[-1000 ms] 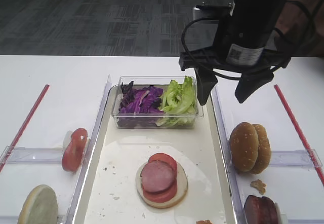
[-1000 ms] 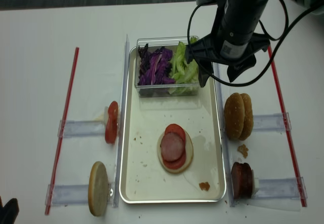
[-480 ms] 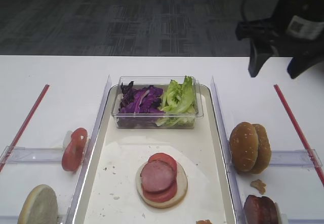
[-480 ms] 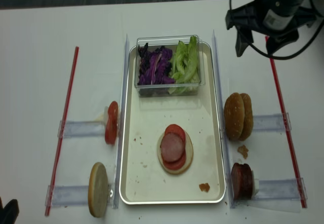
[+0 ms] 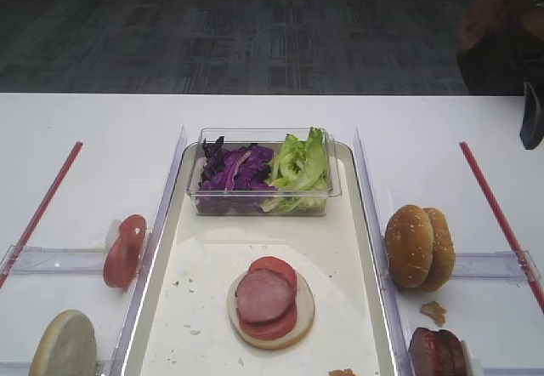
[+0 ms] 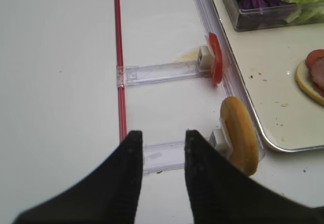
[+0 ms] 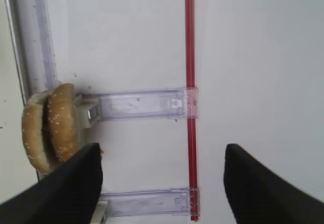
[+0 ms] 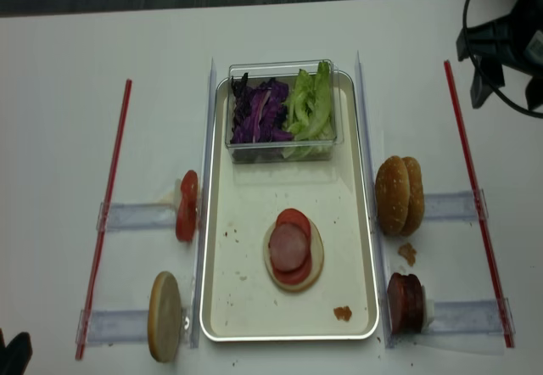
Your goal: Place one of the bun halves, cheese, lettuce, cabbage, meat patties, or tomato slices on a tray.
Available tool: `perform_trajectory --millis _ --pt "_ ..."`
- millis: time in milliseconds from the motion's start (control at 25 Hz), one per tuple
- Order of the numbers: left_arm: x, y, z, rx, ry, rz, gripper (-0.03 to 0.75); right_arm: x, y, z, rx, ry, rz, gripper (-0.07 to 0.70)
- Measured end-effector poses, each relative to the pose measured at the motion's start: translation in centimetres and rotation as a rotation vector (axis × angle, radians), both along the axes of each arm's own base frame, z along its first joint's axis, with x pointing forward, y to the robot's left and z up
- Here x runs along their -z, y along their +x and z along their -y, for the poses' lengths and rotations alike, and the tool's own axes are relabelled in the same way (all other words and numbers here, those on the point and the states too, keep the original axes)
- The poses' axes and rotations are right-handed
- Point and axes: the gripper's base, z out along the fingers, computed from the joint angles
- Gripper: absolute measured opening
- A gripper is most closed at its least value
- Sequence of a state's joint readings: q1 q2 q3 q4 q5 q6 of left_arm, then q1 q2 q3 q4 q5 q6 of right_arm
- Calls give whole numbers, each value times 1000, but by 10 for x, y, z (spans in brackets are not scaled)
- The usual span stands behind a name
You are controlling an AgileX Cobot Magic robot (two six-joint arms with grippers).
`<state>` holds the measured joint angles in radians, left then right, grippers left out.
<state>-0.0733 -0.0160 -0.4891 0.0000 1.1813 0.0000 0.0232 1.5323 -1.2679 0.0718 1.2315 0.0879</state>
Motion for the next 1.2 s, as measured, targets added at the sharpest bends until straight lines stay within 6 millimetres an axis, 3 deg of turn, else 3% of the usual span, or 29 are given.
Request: perform_trajectory --millis 400,560,760,1200 --pt "0 0 0 0 0 0 197 -16 -15 10 2 -23 55 521" --pt "0 0 0 0 0 0 197 -28 -33 11 -1 -30 100 521" --pt "0 0 0 0 0 0 197 -33 -72 11 -4 -41 140 521" --pt "0 0 0 0 0 0 197 -15 -169 11 -17 -52 216 521"
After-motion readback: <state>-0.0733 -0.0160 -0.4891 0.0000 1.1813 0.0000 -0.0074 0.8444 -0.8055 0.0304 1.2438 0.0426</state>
